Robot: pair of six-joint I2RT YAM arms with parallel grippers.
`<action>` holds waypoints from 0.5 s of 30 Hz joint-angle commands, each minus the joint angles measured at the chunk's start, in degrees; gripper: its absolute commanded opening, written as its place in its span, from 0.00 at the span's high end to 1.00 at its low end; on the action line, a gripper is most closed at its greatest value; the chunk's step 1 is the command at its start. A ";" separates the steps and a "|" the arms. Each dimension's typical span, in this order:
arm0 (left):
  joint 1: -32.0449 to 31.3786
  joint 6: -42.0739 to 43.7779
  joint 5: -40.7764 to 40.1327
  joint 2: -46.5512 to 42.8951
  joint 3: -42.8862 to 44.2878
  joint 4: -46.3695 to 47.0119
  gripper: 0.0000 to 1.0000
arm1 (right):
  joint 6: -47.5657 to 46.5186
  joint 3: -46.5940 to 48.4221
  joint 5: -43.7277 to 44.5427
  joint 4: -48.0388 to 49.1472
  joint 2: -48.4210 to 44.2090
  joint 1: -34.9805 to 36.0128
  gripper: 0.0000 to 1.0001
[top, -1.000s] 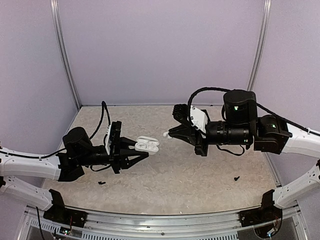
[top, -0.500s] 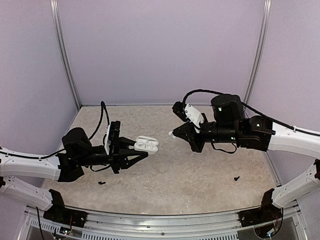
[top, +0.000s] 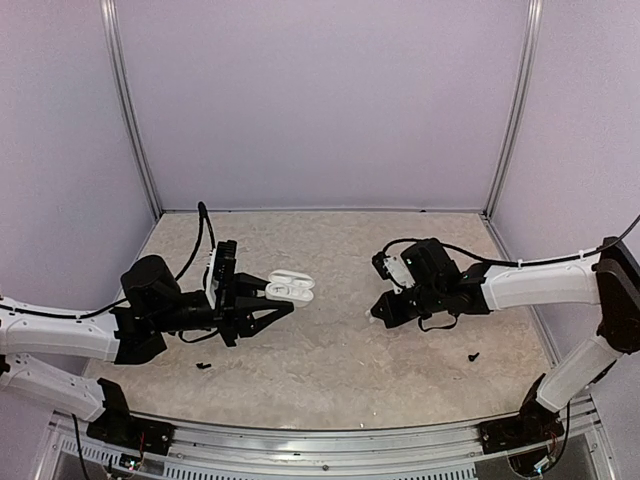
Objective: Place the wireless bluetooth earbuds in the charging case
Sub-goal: Place the right earbud at the center of the board.
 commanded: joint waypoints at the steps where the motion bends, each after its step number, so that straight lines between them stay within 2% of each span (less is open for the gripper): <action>1: 0.41 -0.31 -0.64 -0.96 -0.37 2.31 0.88 | 11.18 -3.35 0.95 6.11 1.18 -2.36 1.00; 10: 0.58 -0.51 -0.39 -0.57 -0.64 2.92 0.88 | 28.65 -10.49 5.85 14.54 1.32 -2.89 1.00; 15: 0.67 -0.49 -0.57 -0.96 -1.02 2.96 0.88 | 31.82 -11.46 4.50 15.98 2.15 -2.99 1.00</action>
